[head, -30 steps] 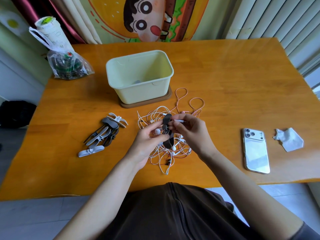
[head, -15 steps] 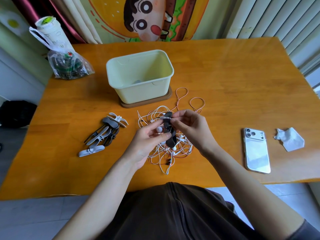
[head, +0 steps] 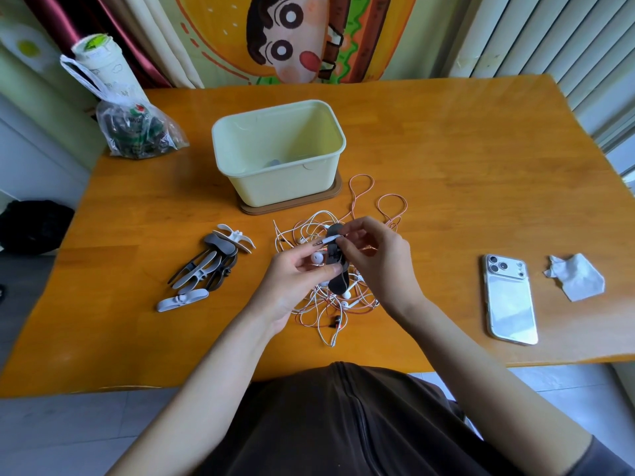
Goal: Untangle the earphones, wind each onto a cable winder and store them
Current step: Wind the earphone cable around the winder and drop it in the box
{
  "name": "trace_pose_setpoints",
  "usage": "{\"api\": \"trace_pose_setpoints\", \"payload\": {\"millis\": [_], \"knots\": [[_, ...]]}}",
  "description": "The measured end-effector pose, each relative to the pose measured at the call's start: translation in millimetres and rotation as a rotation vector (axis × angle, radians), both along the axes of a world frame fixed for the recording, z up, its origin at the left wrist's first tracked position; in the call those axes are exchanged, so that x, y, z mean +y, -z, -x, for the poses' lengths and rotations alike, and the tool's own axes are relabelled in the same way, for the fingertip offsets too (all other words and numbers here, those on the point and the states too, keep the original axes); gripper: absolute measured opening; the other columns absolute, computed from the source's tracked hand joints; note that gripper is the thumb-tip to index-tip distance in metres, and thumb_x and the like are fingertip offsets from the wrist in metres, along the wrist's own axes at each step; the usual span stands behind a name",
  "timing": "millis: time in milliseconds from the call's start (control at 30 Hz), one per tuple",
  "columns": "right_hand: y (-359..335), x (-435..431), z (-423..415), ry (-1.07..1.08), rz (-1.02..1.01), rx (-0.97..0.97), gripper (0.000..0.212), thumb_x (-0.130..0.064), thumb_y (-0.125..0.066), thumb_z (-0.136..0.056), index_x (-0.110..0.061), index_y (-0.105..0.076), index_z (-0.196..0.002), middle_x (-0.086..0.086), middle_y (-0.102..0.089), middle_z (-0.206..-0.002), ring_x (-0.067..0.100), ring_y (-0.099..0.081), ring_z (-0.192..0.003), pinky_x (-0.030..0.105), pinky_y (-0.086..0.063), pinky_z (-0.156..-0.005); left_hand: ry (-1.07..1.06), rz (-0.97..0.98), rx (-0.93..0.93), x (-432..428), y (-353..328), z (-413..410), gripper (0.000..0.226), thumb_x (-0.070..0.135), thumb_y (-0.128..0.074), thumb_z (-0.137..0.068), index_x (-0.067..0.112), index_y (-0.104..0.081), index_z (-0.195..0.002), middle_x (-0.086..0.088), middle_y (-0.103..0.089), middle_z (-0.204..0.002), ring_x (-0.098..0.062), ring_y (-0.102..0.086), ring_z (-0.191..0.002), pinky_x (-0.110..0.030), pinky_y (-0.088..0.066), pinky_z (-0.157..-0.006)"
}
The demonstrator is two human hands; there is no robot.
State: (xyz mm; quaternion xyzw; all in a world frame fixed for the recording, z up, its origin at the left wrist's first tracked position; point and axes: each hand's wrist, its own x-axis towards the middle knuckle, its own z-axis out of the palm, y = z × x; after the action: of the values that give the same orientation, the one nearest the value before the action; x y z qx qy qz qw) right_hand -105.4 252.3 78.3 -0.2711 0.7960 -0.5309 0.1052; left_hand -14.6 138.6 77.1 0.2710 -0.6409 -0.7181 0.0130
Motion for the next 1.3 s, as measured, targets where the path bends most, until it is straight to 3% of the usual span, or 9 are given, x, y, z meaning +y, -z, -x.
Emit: {"api": "trace_pose_setpoints", "payload": {"millis": [133,267,367,567,667,867,1067,1200,1300], "knots": [[1.4,-2.1,1.8,-0.029,-0.063,0.037,0.014,-0.008,-0.065,-0.085,-0.022,-0.062,-0.084,-0.016,-0.059,-0.08,0.002,-0.058,-0.074,0.007,-0.043,-0.067,0.004,-0.003,0.008,-0.4,-0.3,-0.4,0.034,0.002,-0.069,-0.083,0.031,-0.068,-0.1,0.006,-0.073,-0.099,-0.005,-0.067,-0.098,-0.016,-0.052,-0.081],[1.9,-2.5,0.8,-0.072,-0.054,0.04,0.004,-0.01,-0.063,-0.089,-0.014,-0.064,-0.088,-0.002,-0.06,-0.089,0.009,-0.059,-0.08,0.01,-0.045,-0.068,-0.057,-0.028,-0.002,0.3,-0.7,2.3,0.028,0.008,-0.069,-0.083,0.026,-0.069,-0.106,0.002,-0.073,-0.103,-0.013,-0.065,-0.106,-0.031,-0.05,-0.095],[1.8,-4.5,-0.4,-0.105,-0.092,0.086,0.003,-0.011,-0.066,-0.086,-0.011,-0.067,-0.089,-0.003,-0.058,-0.089,0.002,-0.056,-0.076,0.005,-0.042,-0.068,-0.124,-0.046,-0.008,-1.3,0.0,3.7,0.03,0.008,-0.07,-0.083,0.022,-0.068,-0.109,0.008,-0.073,-0.103,-0.012,-0.064,-0.108,-0.03,-0.05,-0.095],[-0.9,-5.4,5.2,-0.121,-0.129,0.15,0.008,-0.009,-0.07,-0.082,-0.006,-0.072,-0.089,-0.003,-0.06,-0.087,0.0,-0.055,-0.073,0.003,-0.043,-0.07,-0.143,-0.113,-0.02,-5.2,2.0,4.8,0.047,0.016,-0.067,-0.086,0.012,-0.057,-0.132,-0.006,-0.07,-0.11,-0.012,-0.062,-0.1,-0.034,-0.043,-0.1],[-1.7,-5.4,3.2,-0.113,-0.111,0.162,0.009,-0.011,-0.071,-0.081,-0.006,-0.072,-0.088,-0.005,-0.059,-0.086,0.0,-0.056,-0.073,0.003,-0.044,-0.069,-0.172,-0.123,-0.012,-4.0,0.9,4.6,0.044,0.022,-0.063,-0.09,0.013,-0.056,-0.132,-0.011,-0.068,-0.116,-0.023,-0.057,-0.114,-0.04,-0.041,-0.104],[0.3,-3.7,1.6,-0.122,-0.078,0.094,0.005,-0.009,-0.07,-0.083,-0.008,-0.07,-0.088,-0.009,-0.059,-0.084,-0.007,-0.058,-0.073,0.005,-0.045,-0.07,-0.204,-0.041,-0.012,-2.6,1.8,3.1,0.039,0.016,-0.057,-0.094,0.014,-0.054,-0.133,-0.003,-0.067,-0.115,-0.008,-0.064,-0.098,-0.019,-0.05,-0.083],[1.4,-4.3,-0.5,-0.089,0.005,-0.069,0.013,-0.006,-0.066,-0.086,-0.012,-0.06,-0.095,-0.005,-0.064,-0.088,0.004,-0.063,-0.081,0.01,-0.049,-0.071,-0.213,-0.073,-0.03,-5.3,-3.6,3.5,0.02,0.017,-0.057,-0.094,0.032,-0.065,-0.105,-0.003,-0.064,-0.121,-0.019,-0.059,-0.114,-0.041,-0.042,-0.107],[1.2,-4.4,-0.7,-0.089,0.009,-0.158,0.011,-0.008,-0.064,-0.087,-0.012,-0.061,-0.097,-0.006,-0.064,-0.087,0.012,-0.064,-0.084,0.024,-0.056,-0.077,-0.215,-0.061,-0.015,-4.1,-3.7,2.4,0.021,0.016,-0.057,-0.094,0.03,-0.064,-0.108,-0.003,-0.064,-0.123,-0.015,-0.059,-0.114,-0.034,-0.045,-0.103],[1.1,-4.6,-1.0,-0.097,0.02,-0.218,0.01,-0.008,-0.063,-0.088,-0.013,-0.06,-0.096,-0.001,-0.065,-0.089,0.017,-0.065,-0.086,0.03,-0.057,-0.079,-0.222,-0.063,0.003,-4.6,-3.4,2.0,0.02,0.015,-0.057,-0.094,0.031,-0.064,-0.104,-0.001,-0.065,-0.117,-0.01,-0.061,-0.104,-0.021,-0.051,-0.085]]}}
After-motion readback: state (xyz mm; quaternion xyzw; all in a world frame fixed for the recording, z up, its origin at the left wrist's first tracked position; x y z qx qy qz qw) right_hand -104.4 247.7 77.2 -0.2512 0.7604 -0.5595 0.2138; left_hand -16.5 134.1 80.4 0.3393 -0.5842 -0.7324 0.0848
